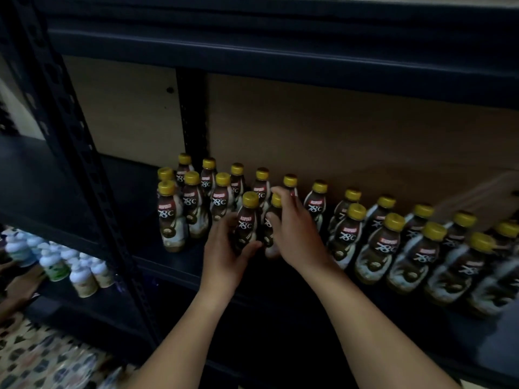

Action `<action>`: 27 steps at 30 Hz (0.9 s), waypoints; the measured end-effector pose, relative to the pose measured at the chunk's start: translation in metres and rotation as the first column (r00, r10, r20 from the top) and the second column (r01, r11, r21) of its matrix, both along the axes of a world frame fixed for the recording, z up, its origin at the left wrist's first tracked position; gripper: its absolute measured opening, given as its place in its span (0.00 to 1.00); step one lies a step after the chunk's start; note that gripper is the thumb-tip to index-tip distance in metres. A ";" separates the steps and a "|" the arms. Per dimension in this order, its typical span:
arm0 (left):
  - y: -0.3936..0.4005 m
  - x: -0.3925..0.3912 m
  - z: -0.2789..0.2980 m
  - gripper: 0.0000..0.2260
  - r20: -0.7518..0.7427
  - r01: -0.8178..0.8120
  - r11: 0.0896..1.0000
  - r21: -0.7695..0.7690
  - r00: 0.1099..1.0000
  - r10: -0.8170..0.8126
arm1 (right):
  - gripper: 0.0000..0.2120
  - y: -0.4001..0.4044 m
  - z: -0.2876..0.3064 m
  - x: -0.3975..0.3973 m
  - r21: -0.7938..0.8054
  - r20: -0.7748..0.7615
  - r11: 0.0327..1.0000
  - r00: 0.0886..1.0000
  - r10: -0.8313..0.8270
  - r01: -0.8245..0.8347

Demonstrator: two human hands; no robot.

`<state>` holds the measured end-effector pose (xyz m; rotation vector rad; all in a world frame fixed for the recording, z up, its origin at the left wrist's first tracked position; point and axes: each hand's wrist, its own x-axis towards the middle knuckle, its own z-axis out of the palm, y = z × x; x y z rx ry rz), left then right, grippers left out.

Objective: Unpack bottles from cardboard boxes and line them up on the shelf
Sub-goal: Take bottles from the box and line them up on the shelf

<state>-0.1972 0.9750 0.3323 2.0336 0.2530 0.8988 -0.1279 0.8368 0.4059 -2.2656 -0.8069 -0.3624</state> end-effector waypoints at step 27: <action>-0.050 0.044 -0.023 0.31 -0.071 0.106 0.994 -0.035 0.992 -0.108 | 0.28 -0.069 0.036 0.016 -0.174 -0.007 0.979 0.995 -0.104 0.101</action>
